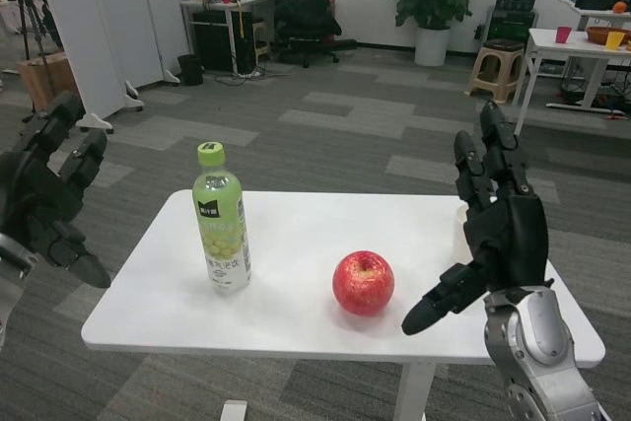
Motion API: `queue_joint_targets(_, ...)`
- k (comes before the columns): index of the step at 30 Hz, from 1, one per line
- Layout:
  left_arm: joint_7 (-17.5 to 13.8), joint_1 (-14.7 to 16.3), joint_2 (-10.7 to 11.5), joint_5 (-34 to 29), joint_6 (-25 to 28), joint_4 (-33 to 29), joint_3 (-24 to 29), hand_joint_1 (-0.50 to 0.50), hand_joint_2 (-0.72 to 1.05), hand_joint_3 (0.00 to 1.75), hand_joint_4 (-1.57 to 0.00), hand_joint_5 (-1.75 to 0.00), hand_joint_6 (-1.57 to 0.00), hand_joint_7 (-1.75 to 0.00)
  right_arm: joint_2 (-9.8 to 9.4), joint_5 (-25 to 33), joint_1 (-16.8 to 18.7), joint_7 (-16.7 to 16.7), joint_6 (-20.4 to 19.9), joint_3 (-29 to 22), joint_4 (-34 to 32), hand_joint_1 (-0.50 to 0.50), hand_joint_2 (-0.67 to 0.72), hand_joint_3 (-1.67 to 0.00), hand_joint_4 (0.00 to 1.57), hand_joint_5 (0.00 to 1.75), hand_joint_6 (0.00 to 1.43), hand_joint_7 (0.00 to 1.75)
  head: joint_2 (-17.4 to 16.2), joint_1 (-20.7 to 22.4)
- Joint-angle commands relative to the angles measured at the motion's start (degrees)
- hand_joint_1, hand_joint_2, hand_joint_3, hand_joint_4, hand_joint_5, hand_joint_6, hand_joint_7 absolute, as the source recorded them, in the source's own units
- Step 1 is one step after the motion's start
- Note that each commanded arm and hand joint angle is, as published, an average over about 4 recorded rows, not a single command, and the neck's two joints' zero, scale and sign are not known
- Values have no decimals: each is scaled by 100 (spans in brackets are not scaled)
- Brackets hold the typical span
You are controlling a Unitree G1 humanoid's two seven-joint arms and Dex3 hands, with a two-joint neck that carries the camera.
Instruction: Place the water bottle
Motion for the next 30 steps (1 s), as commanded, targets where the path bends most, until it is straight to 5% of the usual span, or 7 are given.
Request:
queue_joint_targets(1,-37,105,82,-113,69,-155,24,-48,-64,9,0,0,0,0,-50,48,-28,8,-21,-14,-52,-46,47,0,0,0,0,0,20,-31)
queue_joint_targets(30,-78,88,69,-330,74,-168,-339,-48,-64,9,0,0,0,0,-2,26,-24,8,-28,-16,-65,-46,47,0,0,0,0,0,13,-23)
